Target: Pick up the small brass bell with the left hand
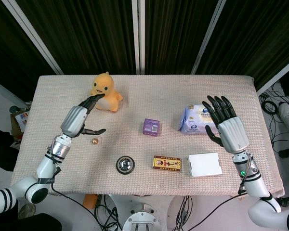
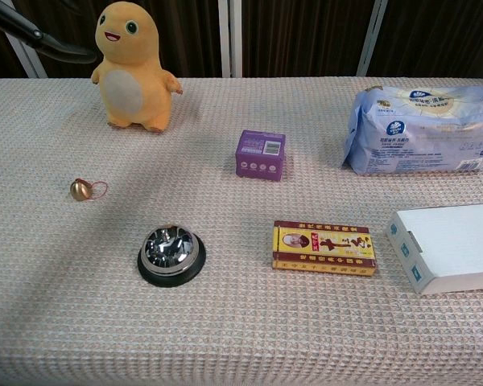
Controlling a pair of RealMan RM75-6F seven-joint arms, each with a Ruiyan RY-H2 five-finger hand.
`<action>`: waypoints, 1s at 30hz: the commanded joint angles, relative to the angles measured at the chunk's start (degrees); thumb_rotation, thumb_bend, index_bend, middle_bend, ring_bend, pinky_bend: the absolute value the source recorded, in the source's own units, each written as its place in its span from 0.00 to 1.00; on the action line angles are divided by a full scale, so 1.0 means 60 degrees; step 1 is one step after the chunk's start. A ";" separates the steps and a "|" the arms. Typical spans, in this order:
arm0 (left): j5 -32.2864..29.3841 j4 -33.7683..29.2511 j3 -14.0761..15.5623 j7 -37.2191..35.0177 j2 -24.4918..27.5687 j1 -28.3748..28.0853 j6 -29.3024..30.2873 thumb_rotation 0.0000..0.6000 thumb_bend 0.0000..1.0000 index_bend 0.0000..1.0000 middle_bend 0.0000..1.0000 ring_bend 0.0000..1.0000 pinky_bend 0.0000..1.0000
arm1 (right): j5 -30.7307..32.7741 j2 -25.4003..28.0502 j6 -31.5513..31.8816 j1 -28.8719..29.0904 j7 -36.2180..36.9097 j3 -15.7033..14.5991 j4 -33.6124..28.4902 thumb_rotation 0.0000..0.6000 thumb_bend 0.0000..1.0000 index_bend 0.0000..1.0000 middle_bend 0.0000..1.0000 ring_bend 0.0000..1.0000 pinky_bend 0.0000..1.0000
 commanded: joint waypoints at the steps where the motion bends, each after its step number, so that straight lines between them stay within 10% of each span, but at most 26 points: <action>1: -0.0006 -0.0001 0.0007 -0.0001 0.0015 -0.0037 -0.0007 1.00 0.13 0.09 0.12 0.13 0.26 | 0.0042 -0.0032 -0.0022 0.0033 0.0049 -0.0013 0.0072 1.00 0.37 0.00 0.00 0.00 0.00; 30: 0.0030 0.1084 0.2306 0.3938 -0.0027 0.0334 -0.1105 1.00 0.22 0.24 0.19 0.16 0.26 | -0.0549 0.1263 0.1338 -0.1028 0.0346 -0.0685 -0.0431 1.00 0.35 0.00 0.00 0.00 0.00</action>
